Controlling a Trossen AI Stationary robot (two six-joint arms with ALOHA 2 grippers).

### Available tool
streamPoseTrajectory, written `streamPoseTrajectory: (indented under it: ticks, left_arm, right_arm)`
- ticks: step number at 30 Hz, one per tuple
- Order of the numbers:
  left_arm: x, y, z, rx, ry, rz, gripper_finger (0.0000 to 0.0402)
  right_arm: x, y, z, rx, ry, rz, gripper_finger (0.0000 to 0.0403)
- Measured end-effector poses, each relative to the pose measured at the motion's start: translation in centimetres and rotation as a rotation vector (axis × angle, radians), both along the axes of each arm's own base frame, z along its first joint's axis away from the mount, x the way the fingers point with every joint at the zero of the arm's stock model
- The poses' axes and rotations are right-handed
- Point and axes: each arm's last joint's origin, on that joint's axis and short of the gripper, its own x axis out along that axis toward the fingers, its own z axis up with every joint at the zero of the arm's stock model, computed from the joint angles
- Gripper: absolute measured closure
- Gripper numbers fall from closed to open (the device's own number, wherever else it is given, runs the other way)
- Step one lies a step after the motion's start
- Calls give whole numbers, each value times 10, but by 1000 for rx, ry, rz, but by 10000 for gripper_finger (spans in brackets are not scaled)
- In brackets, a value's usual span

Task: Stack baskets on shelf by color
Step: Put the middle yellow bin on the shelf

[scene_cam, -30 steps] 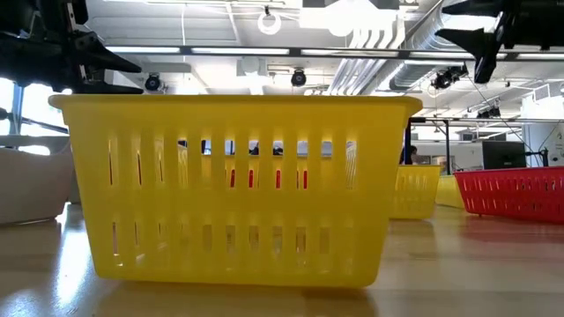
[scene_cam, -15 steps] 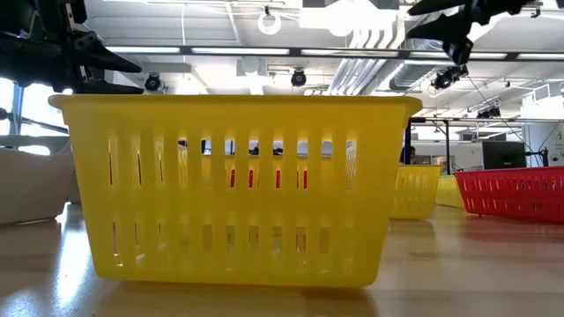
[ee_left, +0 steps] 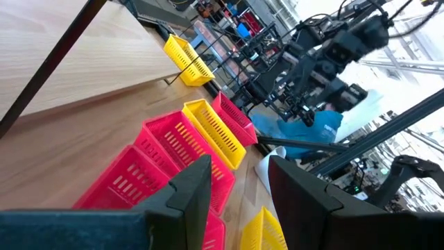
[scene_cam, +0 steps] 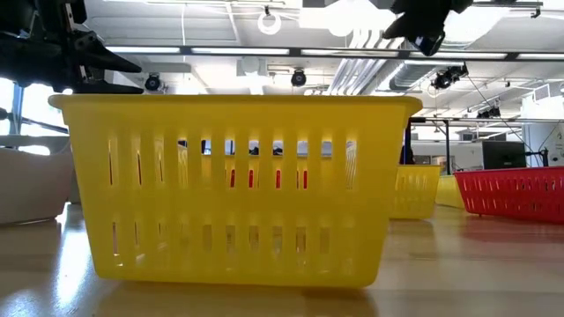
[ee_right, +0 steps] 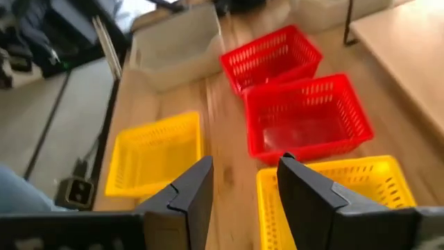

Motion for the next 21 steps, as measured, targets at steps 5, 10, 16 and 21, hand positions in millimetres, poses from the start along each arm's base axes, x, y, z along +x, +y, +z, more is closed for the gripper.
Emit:
streamPoseTrajectory:
  ticks: [5, 10, 16, 21]
  left_arm:
    - [0, 0, 0, 0, 0, 0, 268]
    - [0, 0, 0, 0, 0, 0, 268]
    - [0, 0, 0, 0, 0, 0, 268]
    - [0, 0, 0, 0, 0, 0, 268]
  right_arm:
    - [15, 8, -19, -18, 88, 20, 259]
    - [30, 14, -43, -38, 190, 30, 259]
    - [45, 18, -72, -54, 306, 40, 259]
    - [54, 21, -94, -44, 394, 67, 259]
